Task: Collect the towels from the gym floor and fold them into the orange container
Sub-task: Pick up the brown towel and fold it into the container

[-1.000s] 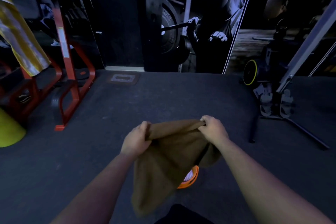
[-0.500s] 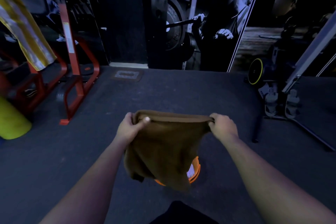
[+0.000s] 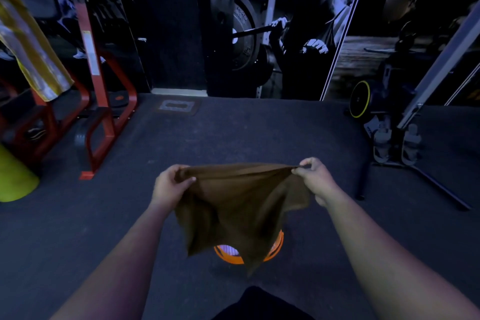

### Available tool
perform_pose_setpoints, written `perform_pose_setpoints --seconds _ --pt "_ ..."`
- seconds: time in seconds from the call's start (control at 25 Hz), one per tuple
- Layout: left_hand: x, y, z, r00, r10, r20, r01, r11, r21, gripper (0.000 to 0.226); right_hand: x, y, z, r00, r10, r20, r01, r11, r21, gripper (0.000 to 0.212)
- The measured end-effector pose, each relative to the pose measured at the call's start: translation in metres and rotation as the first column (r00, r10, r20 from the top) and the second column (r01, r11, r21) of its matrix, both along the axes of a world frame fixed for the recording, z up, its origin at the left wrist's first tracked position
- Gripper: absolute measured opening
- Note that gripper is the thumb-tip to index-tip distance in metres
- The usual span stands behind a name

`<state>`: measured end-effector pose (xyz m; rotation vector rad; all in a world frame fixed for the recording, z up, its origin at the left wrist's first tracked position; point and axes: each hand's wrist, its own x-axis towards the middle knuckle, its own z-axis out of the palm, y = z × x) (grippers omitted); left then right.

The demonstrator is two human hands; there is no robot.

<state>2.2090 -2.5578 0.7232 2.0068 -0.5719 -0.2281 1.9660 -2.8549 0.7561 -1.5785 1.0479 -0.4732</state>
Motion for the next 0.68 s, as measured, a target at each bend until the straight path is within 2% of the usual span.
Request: perform_pose_setpoints --seconds 0.08,0.16,0.2,0.24,0.28,0.36,0.44,0.52,0.6,0.68 --pt "0.004 0.007 -0.004 0.996 0.086 -0.029 -0.086 0.996 -0.005 0.023 -0.013 -0.003 -0.005 1.0 0.016 0.001 -0.016 1.0 0.011 0.021" --pt "0.0 0.007 -0.009 0.991 0.13 -0.013 -0.129 0.991 0.013 0.019 -0.019 -0.009 -0.016 0.964 0.09 -0.25 -0.139 0.972 -0.188 0.009" --pt "-0.003 0.003 -0.011 0.991 0.135 -0.01 -0.134 0.99 0.048 0.017 -0.019 -0.01 -0.019 0.907 0.086 -0.413 -0.217 0.934 -0.283 0.012" --pt "-0.008 -0.001 -0.012 0.993 0.113 -0.013 -0.112 0.989 0.098 0.019 -0.017 -0.009 -0.022 0.855 0.048 -0.516 -0.258 0.903 -0.344 0.022" --pt "-0.011 -0.004 -0.013 0.998 0.057 -0.021 -0.053 0.988 0.144 0.026 -0.017 -0.006 -0.02 0.831 0.001 -0.556 -0.25 0.894 -0.371 0.031" --pt "-0.015 -0.004 -0.012 0.992 -0.128 -0.014 0.128 0.97 0.208 0.049 -0.018 -0.004 -0.014 0.828 -0.067 -0.557 -0.177 0.911 -0.372 0.042" --pt "-0.013 0.001 -0.012 0.974 -0.223 0.028 0.209 0.944 0.254 0.059 -0.025 -0.007 -0.012 0.891 -0.06 -0.449 -0.092 0.947 -0.309 0.037" --pt "-0.009 0.007 -0.013 0.994 -0.101 0.048 0.093 0.984 0.153 0.045 -0.031 -0.009 -0.018 0.986 -0.026 -0.166 0.004 0.991 -0.133 0.019" --pt "-0.006 0.009 -0.013 0.994 0.074 -0.083 -0.075 0.997 -0.021 0.032 -0.033 -0.003 -0.017 0.995 0.003 0.095 -0.013 0.995 0.099 0.007" --pt "-0.007 0.008 -0.013 0.962 0.146 -0.229 -0.184 0.971 -0.151 0.024 -0.031 0.008 -0.015 0.969 0.077 0.236 -0.13 0.967 0.219 0.012"
